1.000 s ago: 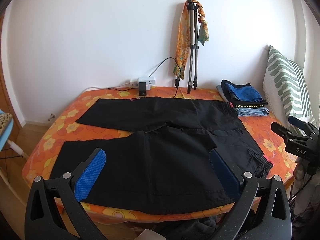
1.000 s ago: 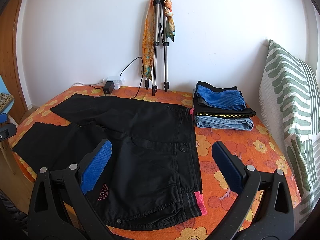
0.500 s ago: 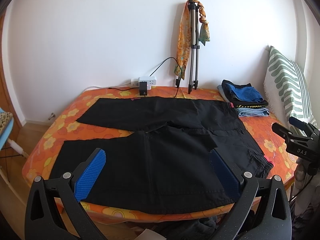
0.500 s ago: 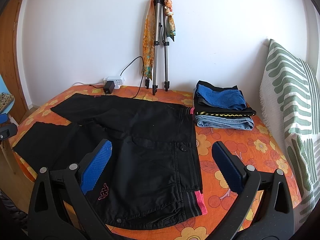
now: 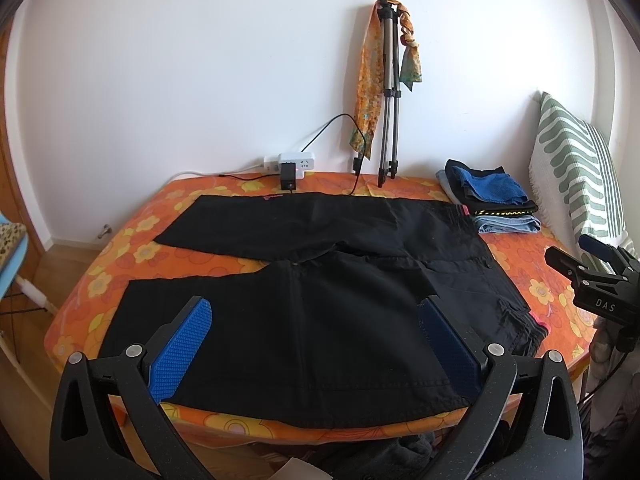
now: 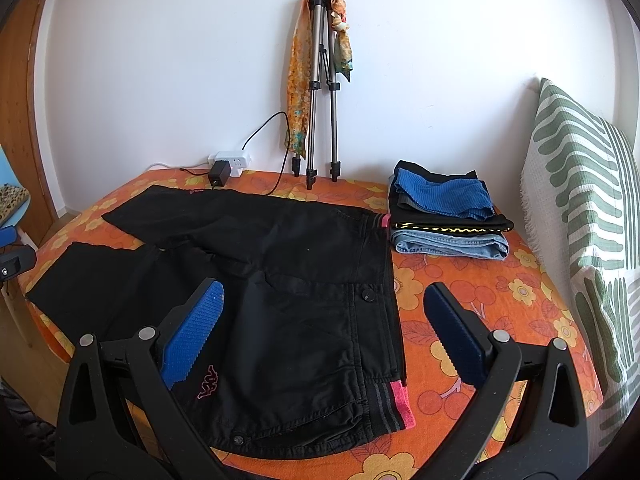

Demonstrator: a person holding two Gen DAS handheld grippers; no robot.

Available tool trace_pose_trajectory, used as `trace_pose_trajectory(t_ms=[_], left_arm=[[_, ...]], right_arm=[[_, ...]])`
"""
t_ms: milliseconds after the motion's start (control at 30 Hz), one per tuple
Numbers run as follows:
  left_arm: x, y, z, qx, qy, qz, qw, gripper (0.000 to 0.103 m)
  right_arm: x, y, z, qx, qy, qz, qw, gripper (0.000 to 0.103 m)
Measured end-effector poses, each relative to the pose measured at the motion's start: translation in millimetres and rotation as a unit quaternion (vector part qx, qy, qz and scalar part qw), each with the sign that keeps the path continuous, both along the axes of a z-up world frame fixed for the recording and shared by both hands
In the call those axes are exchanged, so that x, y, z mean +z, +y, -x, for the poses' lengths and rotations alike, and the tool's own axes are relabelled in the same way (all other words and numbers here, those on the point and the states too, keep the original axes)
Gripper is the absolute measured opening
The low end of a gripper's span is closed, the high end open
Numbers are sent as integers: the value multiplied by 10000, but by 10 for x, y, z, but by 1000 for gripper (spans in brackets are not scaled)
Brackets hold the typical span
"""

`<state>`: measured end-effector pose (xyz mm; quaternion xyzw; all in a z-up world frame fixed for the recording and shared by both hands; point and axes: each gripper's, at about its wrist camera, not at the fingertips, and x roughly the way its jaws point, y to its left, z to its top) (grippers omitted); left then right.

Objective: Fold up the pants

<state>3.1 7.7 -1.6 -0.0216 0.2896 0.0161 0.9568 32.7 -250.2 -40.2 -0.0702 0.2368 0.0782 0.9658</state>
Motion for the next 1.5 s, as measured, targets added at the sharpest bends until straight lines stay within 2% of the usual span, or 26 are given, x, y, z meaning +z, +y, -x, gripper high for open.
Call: trace_pose_trajectory(t_ms=[633,733,1000,1300,1500], left_arm=[[-59,137,-45,106,84,37,9999,103],[-64,164,-69,135,103,89,9998,103],[-41,218,-101,263,-28,22,9996,103],[-31,455,-211,359,-118,398,9985,103],[-48,636,-312,544,-67,491,9973,101]], right_arm=[[3,-41,-14,3,7,-4,10000,102],[-67,34,-8,21,21,-24,10000,102],[-83,30,-31,35,-1,-49,10000,102],[-42,-34,-97,0,-118,-111,9999,102],[-18,-112,-181,22,-128,-249,9996,99]])
